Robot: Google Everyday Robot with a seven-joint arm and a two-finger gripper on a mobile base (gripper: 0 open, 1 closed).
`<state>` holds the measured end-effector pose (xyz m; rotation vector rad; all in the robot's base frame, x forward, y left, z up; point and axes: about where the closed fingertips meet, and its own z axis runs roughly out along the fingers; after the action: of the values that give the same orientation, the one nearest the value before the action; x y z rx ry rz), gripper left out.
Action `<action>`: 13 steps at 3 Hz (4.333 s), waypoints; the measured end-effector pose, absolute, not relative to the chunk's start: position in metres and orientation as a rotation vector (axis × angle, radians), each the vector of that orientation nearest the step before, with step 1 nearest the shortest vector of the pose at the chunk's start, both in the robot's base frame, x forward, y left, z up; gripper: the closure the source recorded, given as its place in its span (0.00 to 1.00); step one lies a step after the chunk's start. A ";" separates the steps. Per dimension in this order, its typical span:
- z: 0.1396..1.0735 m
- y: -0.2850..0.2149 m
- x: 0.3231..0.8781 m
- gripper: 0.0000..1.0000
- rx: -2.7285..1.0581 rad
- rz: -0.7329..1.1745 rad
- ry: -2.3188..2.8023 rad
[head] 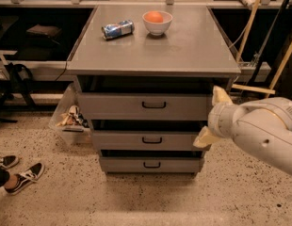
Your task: Open middle drawer
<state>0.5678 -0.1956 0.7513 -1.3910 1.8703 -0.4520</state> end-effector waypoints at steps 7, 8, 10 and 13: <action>0.495 -0.230 0.594 0.00 -1.526 -0.021 2.393; 0.478 -0.199 0.611 0.00 -1.575 0.052 2.296; 0.458 -0.165 0.627 0.00 -1.634 0.128 2.183; 0.444 -0.170 0.717 0.00 -1.400 -0.028 2.222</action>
Offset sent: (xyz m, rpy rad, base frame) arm -0.0051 -0.0204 -0.0523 -0.0152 0.1274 -0.0383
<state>0.7167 -0.1698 0.4442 -1.4001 2.2222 -0.0284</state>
